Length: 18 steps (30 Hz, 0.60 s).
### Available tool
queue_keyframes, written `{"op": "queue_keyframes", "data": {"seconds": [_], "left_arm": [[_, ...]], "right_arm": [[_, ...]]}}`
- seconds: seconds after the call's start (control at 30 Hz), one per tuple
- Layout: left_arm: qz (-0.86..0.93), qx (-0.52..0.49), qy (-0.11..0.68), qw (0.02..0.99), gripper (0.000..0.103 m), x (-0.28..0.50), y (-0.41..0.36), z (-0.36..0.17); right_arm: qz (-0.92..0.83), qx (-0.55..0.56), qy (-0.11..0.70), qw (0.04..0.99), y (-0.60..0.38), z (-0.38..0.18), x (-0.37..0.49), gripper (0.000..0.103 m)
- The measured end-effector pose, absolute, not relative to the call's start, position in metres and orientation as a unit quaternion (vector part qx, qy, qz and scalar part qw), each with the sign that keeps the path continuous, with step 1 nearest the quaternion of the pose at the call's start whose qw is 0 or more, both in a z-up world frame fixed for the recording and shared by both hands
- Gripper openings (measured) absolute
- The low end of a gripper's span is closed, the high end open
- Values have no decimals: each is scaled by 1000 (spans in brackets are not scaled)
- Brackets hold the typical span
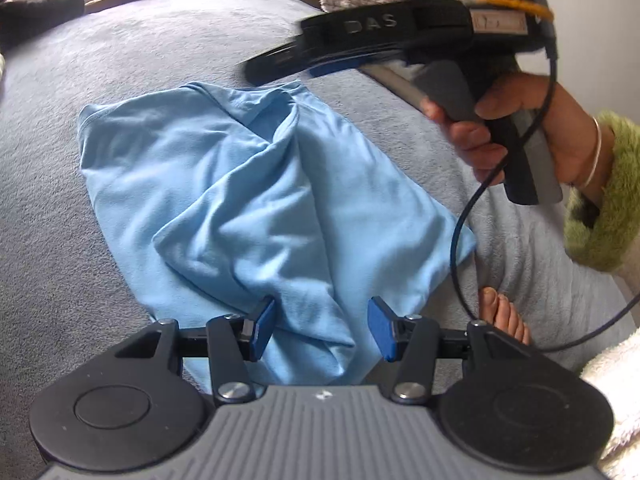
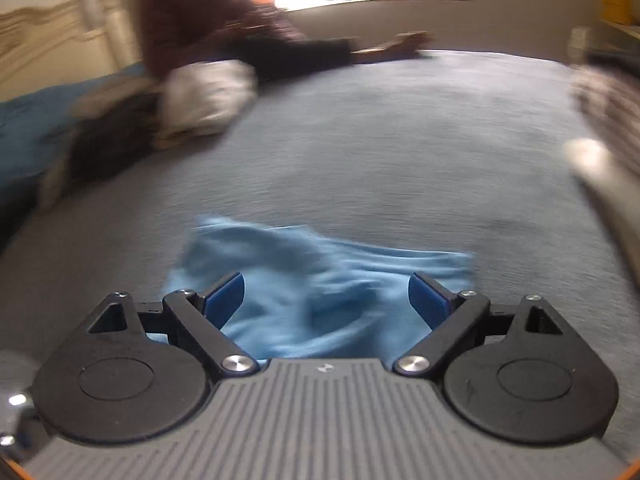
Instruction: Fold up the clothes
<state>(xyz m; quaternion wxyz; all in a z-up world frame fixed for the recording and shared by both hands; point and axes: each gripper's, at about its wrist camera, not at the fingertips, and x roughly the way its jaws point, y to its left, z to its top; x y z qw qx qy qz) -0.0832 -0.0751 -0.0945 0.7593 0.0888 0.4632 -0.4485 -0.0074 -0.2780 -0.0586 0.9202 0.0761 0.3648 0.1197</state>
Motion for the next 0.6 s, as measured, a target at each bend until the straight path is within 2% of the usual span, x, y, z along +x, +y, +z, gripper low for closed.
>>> {"op": "queue_keyframes", "data": {"seconds": [0.2, 0.37, 0.43, 0.5, 0.53, 0.6], "left_arm": [[-444, 117, 464, 758, 51, -92, -75, -94], [-435, 142, 467, 757, 52, -99, -68, -100], [-435, 148, 468, 755, 53, -101, -66, -102], [-438, 156, 466, 753, 53, -104, -64, -103], [-440, 158, 464, 752, 54, -105, -63, -104], [-445, 162, 461, 751, 54, -107, -61, -105]], "right_arm": [[312, 27, 455, 834, -207, -75, 26, 89], [394, -66, 462, 792, -173, -78, 33, 86], [400, -94, 474, 778, -166, -84, 34, 76], [398, -122, 480, 772, -163, -89, 31, 54], [397, -131, 481, 771, -163, -90, 29, 50], [397, -133, 477, 773, -170, -84, 22, 23]]}}
